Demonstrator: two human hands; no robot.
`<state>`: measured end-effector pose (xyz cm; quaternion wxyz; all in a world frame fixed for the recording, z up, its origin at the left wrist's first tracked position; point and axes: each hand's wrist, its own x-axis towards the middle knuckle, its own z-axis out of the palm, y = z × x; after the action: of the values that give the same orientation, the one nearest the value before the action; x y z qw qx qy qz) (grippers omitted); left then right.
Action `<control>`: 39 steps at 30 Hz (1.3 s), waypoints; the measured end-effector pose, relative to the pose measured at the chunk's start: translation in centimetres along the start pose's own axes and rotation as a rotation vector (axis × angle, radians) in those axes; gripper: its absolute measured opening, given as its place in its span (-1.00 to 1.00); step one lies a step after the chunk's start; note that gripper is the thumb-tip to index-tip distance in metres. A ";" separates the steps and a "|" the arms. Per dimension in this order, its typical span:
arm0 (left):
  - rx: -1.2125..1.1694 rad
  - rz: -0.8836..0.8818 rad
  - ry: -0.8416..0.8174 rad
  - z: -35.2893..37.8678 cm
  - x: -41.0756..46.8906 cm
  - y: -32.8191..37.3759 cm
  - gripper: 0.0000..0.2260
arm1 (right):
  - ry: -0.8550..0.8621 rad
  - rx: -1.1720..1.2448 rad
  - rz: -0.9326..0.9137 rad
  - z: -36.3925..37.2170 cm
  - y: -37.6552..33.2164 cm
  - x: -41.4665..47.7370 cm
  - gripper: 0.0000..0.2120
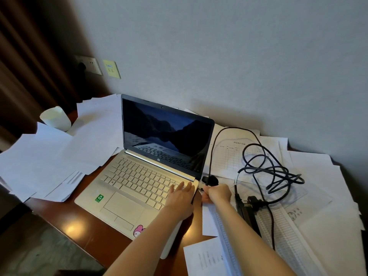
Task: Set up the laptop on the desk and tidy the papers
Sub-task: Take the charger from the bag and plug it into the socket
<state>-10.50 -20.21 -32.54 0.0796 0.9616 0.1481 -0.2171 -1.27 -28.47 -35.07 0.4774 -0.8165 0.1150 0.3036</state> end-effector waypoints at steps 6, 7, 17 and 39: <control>0.002 0.012 -0.009 -0.3 -0.1 -0.2 -0.44 | 0.002 -0.058 -0.061 0.8 0.2 -0.6 -0.74; 0.005 0.016 -0.010 -0.3 -0.2 -0.2 -0.44 | -0.013 -0.065 -0.057 0.5 0.1 -0.5 -0.76; 0.009 0.008 0.015 -0.4 0.1 -0.2 -0.46 | -0.020 -0.029 -0.091 0.4 0.5 -0.4 -0.71; -0.015 -0.019 -0.016 -0.2 0.4 0.1 -0.40 | 0.064 -0.131 -0.102 1.1 0.8 0.3 -0.81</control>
<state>-9.98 -20.16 -32.51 0.0857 0.9577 0.1580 -0.2246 -1.86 -27.89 -36.23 0.4339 -0.8599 0.0685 0.2599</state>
